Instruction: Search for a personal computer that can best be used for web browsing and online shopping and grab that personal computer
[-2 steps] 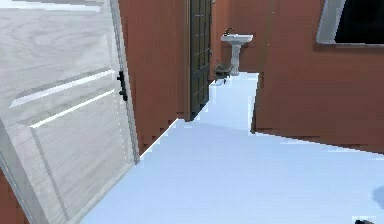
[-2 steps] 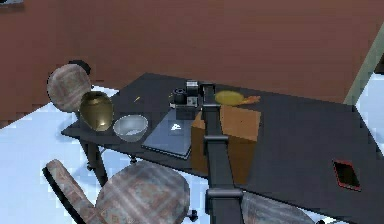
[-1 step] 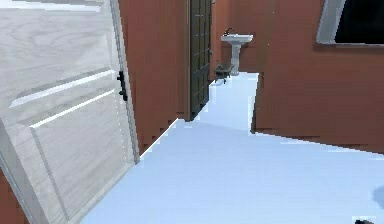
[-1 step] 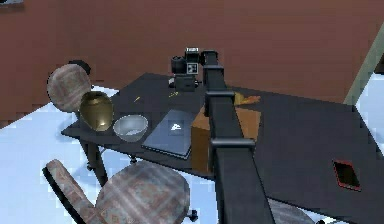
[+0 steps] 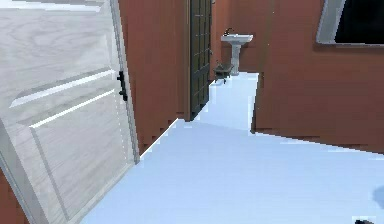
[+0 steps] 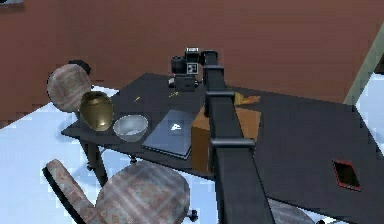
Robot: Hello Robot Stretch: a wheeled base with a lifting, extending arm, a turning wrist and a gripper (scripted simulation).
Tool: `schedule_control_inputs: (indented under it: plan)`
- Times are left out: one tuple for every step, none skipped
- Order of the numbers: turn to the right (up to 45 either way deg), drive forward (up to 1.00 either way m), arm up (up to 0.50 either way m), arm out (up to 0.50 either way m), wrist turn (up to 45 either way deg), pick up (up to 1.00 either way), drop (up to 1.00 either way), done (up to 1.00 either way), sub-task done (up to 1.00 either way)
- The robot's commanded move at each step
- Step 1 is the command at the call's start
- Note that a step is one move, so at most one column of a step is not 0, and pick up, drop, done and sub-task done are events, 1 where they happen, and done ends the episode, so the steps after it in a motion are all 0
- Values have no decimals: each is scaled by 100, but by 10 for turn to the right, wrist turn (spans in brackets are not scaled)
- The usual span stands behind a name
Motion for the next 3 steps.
schedule_control_inputs:
  plan:
    - [0, 0, 4, 0, 0, 0, 0, 0, 0]
    - [0, 0, 0, 0, -450, 0, 0, 0, 0]
    - [0, 0, 0, 0, -450, 0, 0, 0, 0]
